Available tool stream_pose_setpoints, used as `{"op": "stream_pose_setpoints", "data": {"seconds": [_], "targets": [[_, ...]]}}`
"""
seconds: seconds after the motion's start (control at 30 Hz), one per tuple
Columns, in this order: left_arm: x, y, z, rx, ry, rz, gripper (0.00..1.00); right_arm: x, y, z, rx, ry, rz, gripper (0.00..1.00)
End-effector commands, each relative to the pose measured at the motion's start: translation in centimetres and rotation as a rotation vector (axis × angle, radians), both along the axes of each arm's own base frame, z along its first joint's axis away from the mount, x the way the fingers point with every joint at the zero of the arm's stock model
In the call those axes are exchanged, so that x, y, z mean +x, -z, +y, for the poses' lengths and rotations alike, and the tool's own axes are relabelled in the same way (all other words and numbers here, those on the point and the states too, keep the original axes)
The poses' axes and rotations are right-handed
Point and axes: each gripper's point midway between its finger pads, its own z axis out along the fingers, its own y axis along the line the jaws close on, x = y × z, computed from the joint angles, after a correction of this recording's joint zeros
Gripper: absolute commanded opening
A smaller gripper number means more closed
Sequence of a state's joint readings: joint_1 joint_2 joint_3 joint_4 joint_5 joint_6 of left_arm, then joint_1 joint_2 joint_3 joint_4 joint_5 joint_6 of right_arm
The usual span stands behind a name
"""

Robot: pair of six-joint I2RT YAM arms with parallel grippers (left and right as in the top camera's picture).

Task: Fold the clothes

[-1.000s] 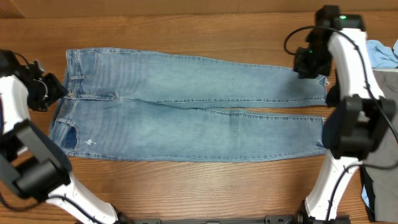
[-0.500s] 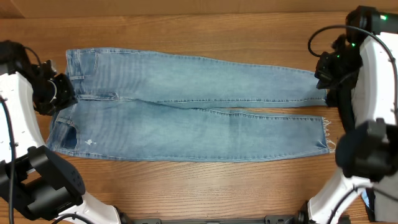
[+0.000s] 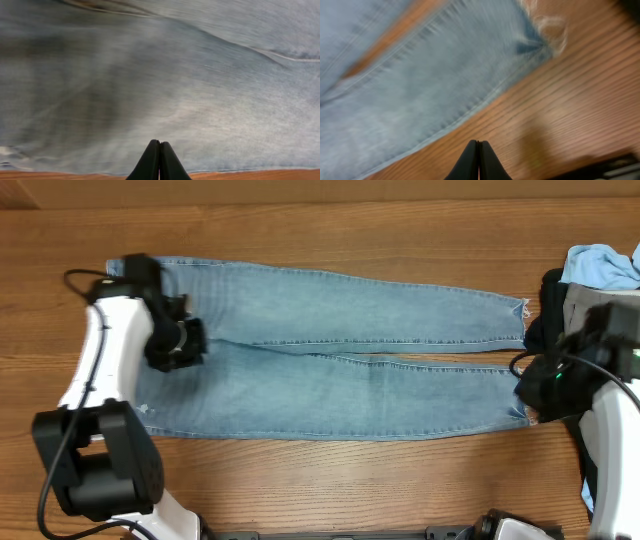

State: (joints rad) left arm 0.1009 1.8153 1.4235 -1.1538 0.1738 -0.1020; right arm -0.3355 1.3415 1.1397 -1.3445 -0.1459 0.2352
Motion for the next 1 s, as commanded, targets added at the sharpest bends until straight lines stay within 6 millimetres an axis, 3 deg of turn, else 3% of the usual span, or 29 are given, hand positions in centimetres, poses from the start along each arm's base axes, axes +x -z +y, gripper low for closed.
{"op": "stream_pose_setpoints", "data": {"seconds": [0.0, 0.13, 0.43, 0.77, 0.97], "targets": [[0.6, -1.3, 1.1, 0.162, -0.075, -0.065, 0.04, -0.3, 2.8, 0.7, 0.065, 0.018, 0.02, 0.04], [1.6, -0.8, 1.7, 0.17, -0.106, -0.107, 0.05, 0.6, 4.1, 0.4, 0.074, 0.043, 0.033, 0.04], [1.0, 0.3, 4.8, 0.195, -0.186, -0.091, 0.08, 3.1, 8.9, -0.5, 0.095, 0.044, 0.092, 0.04], [2.2, 1.0, 7.4, 0.225, -0.253, -0.145, 0.12, 5.4, 13.0, -1.9, 0.064, 0.042, 0.093, 0.04], [1.5, 4.6, 7.8, 0.248, -0.244, -0.044, 0.14, 6.3, 14.1, -2.4, 0.044, 0.042, 0.074, 0.04]]}}
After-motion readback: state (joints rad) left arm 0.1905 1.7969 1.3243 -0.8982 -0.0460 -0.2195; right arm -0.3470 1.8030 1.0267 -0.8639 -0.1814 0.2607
